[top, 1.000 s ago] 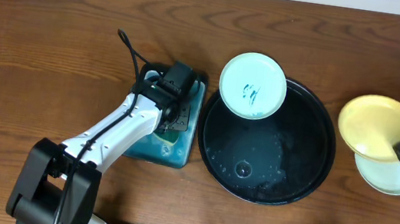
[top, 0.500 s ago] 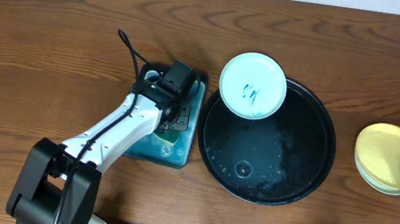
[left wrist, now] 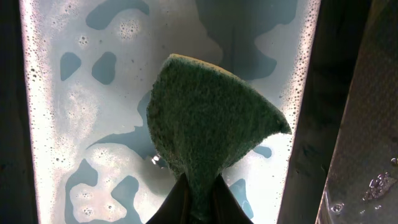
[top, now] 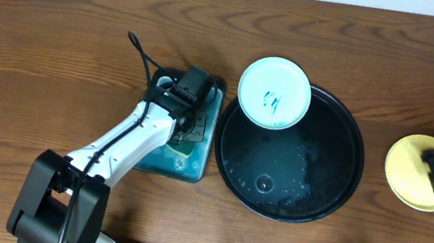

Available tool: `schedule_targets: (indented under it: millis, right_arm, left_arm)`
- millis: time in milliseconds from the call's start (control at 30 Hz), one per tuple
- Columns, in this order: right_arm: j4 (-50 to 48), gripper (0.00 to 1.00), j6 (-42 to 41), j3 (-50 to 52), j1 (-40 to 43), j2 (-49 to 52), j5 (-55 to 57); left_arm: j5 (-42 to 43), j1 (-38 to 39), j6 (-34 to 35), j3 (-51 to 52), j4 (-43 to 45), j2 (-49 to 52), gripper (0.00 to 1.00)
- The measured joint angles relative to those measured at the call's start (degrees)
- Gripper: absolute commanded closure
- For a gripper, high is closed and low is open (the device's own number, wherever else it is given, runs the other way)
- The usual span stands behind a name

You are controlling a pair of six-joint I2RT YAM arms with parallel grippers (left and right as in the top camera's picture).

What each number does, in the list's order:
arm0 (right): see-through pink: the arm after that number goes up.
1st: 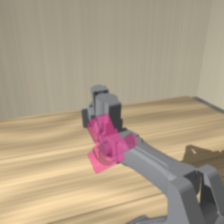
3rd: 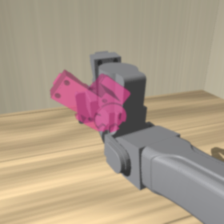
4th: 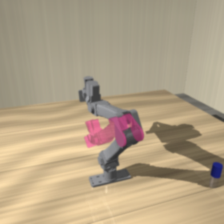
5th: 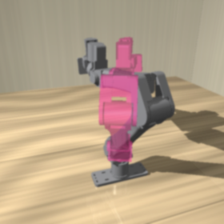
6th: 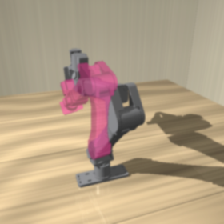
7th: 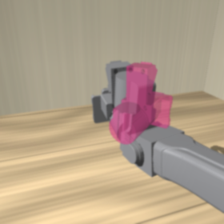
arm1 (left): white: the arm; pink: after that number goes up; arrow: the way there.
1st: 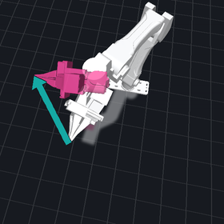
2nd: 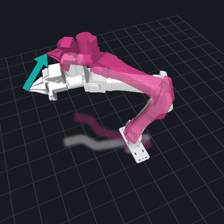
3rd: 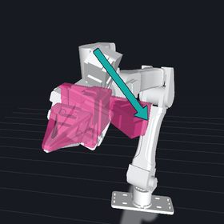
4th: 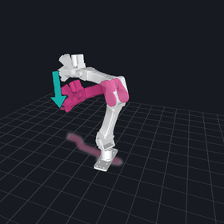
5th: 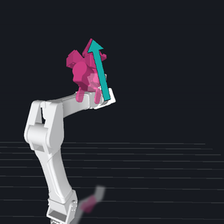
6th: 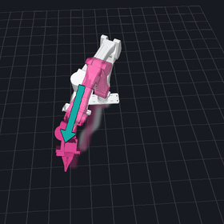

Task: Clean dirty plates on tray and stack at the side
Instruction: 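Carry the yellow plate right and stack it on the pale green plate, then reach the right gripper to the white plate rim and drag it onto the tray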

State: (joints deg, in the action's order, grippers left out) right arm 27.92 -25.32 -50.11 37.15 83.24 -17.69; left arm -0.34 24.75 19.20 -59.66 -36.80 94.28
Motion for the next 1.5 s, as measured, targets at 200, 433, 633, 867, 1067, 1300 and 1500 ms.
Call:
schedule_targets:
  millis: [200, 433, 633, 867, 1067, 1300, 1500]
  right_arm:
    - [-2.4, 0.28, 8.4, -0.2, -12.5, 0.0, -6.3]
    - [7.2, 0.25, 17.0, -9.5, -25.3, 2.5, -7.8]
    - [17.6, 0.25, 24.0, -23.1, -31.3, 11.3, -8.0]
    - [12.5, 0.41, 26.9, -25.3, -36.9, 21.2, -7.7]
    - [7.3, 0.54, 26.1, -25.3, -38.9, 27.1, -6.5]
    - [3.6, 0.73, 24.0, -25.3, -41.2, 32.9, -6.0]
    - [3.6, 0.99, 22.0, -25.5, -41.1, 34.2, -6.6]
  left_arm:
    - [0.0, 0.0, 0.0, 0.0, 0.0, 0.0, 0.92]
    - [0.0, 0.0, 0.0, 0.0, 0.0, 0.0, 0.92]
    - [0.0, 0.0, 0.0, 0.0, 0.0, 0.0, 0.92]
    - [0.0, 0.0, 0.0, 0.0, 0.0, 0.0, 0.92]
    - [0.0, 0.0, 0.0, 0.0, 0.0, 0.0, 0.92]
    - [0.0, 0.0, 0.0, 0.0, 0.0, 0.0, 0.92]
    - [0.0, 0.0, 0.0, 0.0, 0.0, 0.0, 0.92]
